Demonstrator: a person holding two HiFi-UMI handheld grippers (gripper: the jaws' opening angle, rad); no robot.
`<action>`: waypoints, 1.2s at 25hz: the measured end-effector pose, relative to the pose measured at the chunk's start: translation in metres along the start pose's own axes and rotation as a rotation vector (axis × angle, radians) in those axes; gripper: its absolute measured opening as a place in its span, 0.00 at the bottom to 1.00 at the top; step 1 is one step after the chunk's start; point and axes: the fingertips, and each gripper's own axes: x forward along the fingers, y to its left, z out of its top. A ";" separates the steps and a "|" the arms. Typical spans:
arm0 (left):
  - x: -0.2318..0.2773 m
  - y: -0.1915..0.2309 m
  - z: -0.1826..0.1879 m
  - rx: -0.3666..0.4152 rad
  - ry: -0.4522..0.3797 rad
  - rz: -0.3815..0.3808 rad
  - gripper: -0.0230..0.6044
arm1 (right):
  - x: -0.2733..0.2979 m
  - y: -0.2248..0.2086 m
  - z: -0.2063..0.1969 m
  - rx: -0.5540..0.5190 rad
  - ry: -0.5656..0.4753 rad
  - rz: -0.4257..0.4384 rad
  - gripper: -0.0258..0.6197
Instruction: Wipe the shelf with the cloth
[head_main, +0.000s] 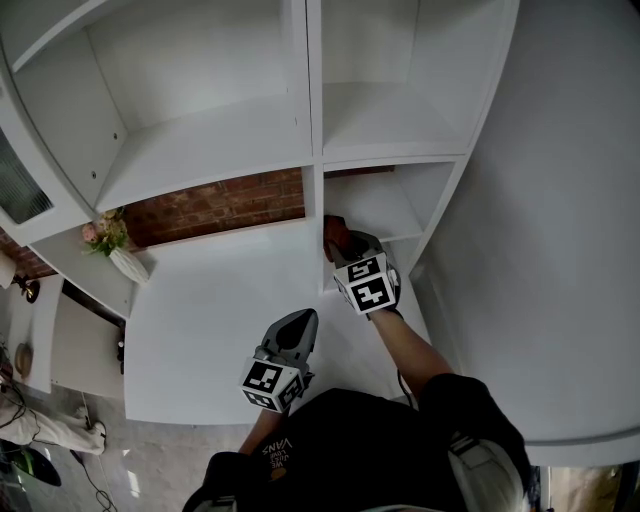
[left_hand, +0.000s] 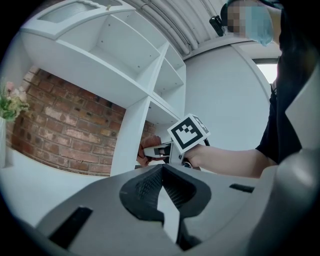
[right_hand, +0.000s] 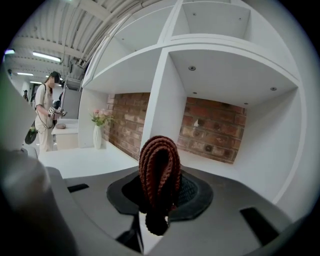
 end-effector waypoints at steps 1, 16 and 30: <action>-0.001 0.000 0.000 -0.001 0.000 0.002 0.05 | 0.001 0.000 -0.001 -0.014 0.004 -0.003 0.18; 0.016 -0.005 -0.007 -0.006 0.025 -0.039 0.05 | -0.038 -0.115 -0.048 0.005 0.090 -0.261 0.18; 0.027 -0.008 -0.010 -0.009 0.052 -0.067 0.05 | -0.070 -0.181 -0.077 0.104 0.133 -0.421 0.18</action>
